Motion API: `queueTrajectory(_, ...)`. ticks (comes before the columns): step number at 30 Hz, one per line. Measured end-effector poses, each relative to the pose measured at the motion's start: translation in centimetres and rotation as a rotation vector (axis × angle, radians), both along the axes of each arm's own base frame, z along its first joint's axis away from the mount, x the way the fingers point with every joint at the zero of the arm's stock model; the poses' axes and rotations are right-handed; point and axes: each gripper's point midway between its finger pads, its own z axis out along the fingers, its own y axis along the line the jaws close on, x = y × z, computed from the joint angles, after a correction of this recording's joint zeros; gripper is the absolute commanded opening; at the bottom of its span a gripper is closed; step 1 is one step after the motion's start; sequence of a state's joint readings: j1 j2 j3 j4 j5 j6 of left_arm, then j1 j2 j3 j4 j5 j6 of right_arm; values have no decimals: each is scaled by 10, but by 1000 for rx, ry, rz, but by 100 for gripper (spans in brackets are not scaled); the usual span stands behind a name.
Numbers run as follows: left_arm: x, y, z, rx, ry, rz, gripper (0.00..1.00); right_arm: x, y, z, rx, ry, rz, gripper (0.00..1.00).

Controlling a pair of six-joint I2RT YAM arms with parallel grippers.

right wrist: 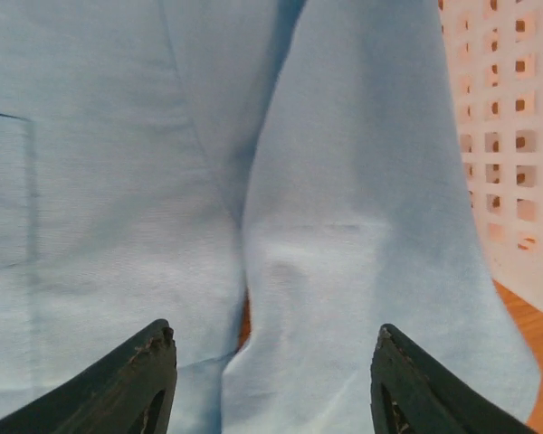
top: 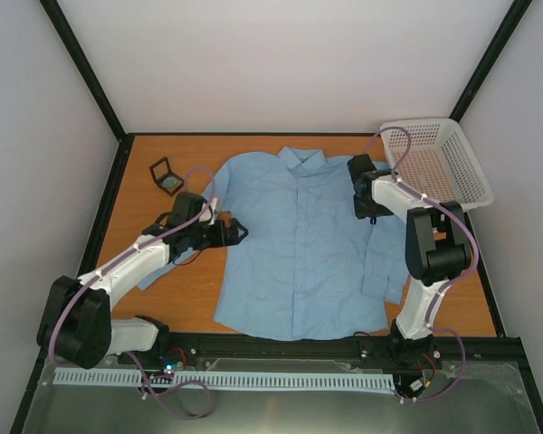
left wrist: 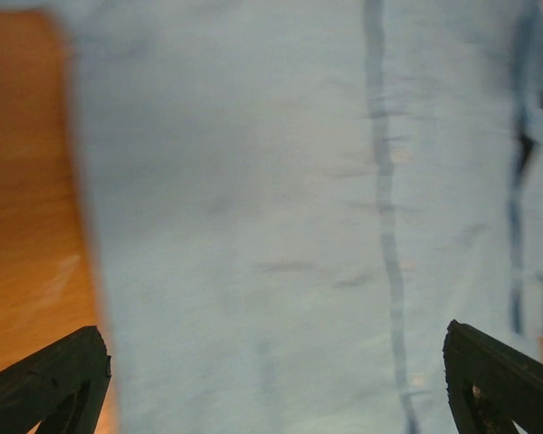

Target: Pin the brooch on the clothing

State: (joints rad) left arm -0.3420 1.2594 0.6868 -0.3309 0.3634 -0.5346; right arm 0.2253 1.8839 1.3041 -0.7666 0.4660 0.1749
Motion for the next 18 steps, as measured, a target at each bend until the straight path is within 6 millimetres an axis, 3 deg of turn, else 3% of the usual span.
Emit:
queueTrajectory(5, 12, -70, 40, -138, -76, -210, 99, 3, 17, 23, 108, -62, 28, 75)
queueTrajectory(9, 32, -114, 30, -200, -23, -313, 100, 5, 22, 40, 146, -110, 40, 82)
queueTrajectory(13, 54, -130, 3, -199, 27, -324, 100, 4, 23, 44, 161, -123, 47, 83)
queueTrajectory(18, 74, -118, -30, -155, 89, -253, 100, -4, 25, 34, 177, -91, 54, 82)
